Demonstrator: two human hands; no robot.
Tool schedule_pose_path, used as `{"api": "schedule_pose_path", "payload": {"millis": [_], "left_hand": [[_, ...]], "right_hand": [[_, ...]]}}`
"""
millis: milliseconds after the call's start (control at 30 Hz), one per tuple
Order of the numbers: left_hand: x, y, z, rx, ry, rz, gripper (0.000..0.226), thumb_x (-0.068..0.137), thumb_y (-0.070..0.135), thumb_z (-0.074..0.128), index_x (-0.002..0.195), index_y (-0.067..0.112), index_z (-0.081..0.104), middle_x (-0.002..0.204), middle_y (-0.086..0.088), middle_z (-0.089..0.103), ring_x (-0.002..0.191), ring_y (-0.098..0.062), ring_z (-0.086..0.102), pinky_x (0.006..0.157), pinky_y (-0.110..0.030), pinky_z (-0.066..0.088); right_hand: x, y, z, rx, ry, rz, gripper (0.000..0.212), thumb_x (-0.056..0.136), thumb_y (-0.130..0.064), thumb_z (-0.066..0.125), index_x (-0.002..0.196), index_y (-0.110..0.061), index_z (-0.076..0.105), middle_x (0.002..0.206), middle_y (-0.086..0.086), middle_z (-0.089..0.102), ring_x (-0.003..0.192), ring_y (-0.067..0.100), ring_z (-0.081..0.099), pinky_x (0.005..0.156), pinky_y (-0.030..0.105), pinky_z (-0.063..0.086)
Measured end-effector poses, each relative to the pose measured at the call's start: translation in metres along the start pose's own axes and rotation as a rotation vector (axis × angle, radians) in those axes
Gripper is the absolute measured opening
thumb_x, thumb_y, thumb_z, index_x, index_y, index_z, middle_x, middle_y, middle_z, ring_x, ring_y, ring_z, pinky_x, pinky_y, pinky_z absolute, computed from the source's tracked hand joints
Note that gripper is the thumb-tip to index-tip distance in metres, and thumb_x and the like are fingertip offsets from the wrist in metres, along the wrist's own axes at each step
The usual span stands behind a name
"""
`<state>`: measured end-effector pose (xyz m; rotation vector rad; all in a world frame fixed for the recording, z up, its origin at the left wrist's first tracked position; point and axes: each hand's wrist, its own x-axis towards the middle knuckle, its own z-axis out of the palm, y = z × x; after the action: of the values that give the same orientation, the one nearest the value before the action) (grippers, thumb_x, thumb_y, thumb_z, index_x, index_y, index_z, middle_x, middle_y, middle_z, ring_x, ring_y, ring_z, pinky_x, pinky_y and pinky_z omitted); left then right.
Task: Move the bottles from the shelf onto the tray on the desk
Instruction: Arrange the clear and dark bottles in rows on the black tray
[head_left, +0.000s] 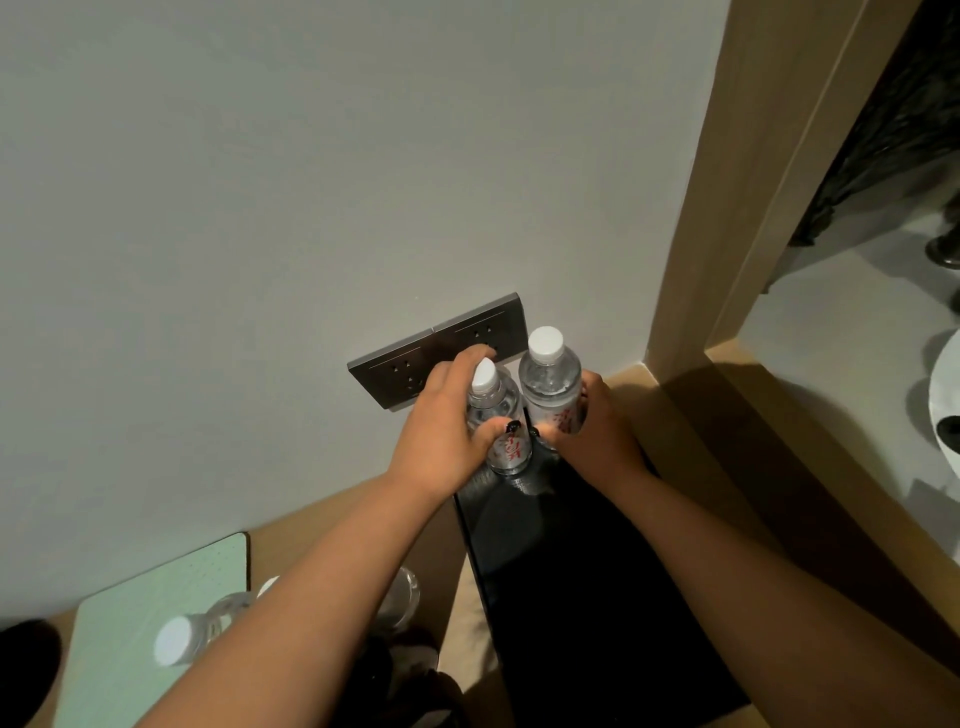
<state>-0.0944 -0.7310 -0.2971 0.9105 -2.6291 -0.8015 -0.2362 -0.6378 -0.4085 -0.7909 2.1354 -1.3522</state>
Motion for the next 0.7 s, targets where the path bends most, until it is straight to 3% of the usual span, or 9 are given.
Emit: {"api": "schedule_pose_path", "payload": {"millis": [400,567,700], "left_hand": [[0.0057,0.0002,-0.0012,0.012,0.005,-0.012,0.066,0.078,0.022,0.075,0.133,0.031,0.039,0.130,0.000,0.047,0.119,-0.016,0.046,0.090,-0.021,0.033],[0.0033,-0.0002,-0.0026,-0.001,0.020,-0.021,0.069,0.079,0.021,0.074,0.137,0.032,0.038,0.132,-0.001,0.046,0.120,-0.015,0.045,0.090,-0.020,0.033],[0.0043,0.0013,0.0009,0.005,0.023,-0.027,0.072,0.080,0.021,0.073,0.139,0.033,0.035,0.134,-0.001,0.045,0.122,-0.016,0.045,0.092,-0.020,0.033]], "right_hand": [[-0.0025,0.0032,0.0004,-0.006,0.007,-0.033,0.070,0.071,-0.019,0.078,0.130,-0.021,0.040,0.127,0.005,0.052,0.115,0.020,0.053,0.089,0.026,0.044],[-0.0011,0.0012,0.0016,-0.010,0.026,-0.028,0.073,0.071,-0.018,0.079,0.132,-0.020,0.039,0.130,0.007,0.052,0.118,0.022,0.052,0.097,0.034,0.047],[0.0000,0.0015,0.0010,-0.012,0.021,-0.018,0.074,0.071,-0.019,0.078,0.133,-0.021,0.038,0.130,0.007,0.051,0.116,0.021,0.052,0.092,0.028,0.044]]}}
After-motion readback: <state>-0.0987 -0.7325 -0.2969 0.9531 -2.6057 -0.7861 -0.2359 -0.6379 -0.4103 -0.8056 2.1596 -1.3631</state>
